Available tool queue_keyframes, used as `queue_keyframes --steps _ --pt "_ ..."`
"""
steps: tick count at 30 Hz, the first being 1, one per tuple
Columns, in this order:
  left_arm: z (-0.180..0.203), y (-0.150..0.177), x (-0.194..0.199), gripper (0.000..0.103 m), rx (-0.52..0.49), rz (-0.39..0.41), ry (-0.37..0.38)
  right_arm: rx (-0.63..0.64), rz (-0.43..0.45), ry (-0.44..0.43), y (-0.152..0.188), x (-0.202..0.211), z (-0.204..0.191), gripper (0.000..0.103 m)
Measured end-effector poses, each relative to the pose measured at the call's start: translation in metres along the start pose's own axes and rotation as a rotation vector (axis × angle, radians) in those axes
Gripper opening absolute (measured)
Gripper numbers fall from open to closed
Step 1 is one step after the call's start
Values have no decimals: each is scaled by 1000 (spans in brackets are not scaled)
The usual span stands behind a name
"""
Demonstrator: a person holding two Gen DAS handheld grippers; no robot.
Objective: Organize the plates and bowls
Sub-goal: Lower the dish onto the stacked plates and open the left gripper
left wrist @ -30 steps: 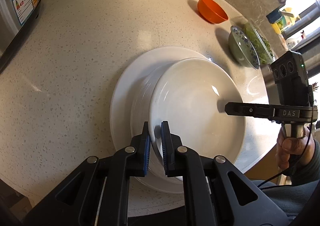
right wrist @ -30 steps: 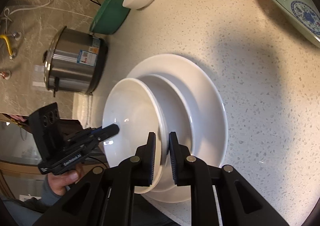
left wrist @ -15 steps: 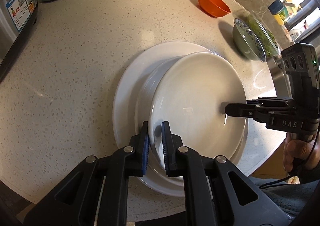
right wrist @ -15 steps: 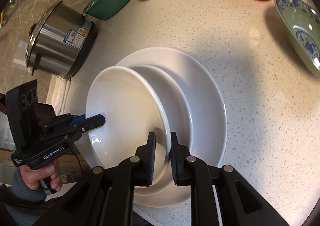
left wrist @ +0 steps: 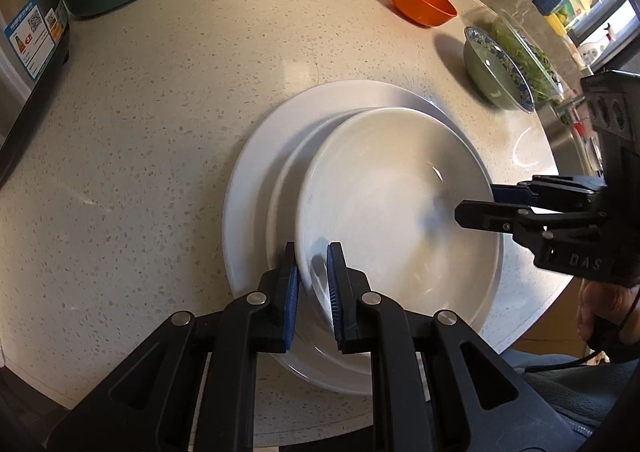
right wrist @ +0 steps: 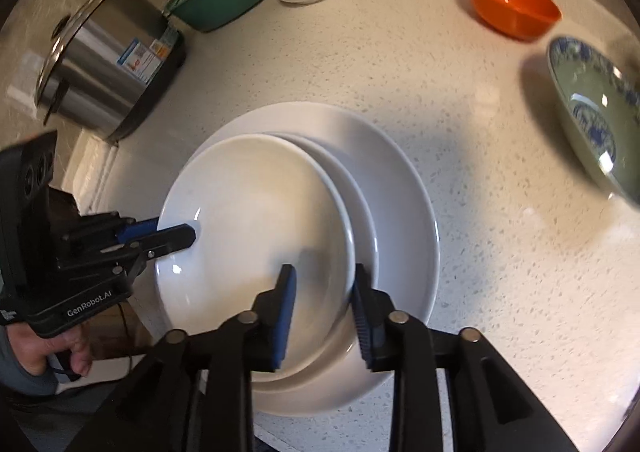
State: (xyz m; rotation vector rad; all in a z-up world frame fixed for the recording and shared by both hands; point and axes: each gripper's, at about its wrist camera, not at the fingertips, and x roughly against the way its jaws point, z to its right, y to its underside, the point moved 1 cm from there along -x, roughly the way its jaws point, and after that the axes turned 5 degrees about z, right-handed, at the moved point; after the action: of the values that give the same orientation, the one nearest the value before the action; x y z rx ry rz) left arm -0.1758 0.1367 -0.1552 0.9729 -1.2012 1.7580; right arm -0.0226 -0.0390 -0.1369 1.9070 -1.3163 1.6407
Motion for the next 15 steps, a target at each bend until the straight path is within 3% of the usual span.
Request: queue_keyframes --steps 2,8,11,13,15 --pt "0 -1 0 13 -2 4 1 34 -1 21 0 -1 -7 41" --pt "7 -3 -2 19 -34 10 -15 63 4 46 0 -2 -14 43" --pt "16 -3 -2 42 -73 12 -1 62 5 48 0 -2 -13 40" --pt "27 -2 -2 70 -125 16 -15 66 0 46 0 -4 -16 39" --pt "37 0 -4 84 -168 21 -19 73 -3 53 1 -4 -16 40"
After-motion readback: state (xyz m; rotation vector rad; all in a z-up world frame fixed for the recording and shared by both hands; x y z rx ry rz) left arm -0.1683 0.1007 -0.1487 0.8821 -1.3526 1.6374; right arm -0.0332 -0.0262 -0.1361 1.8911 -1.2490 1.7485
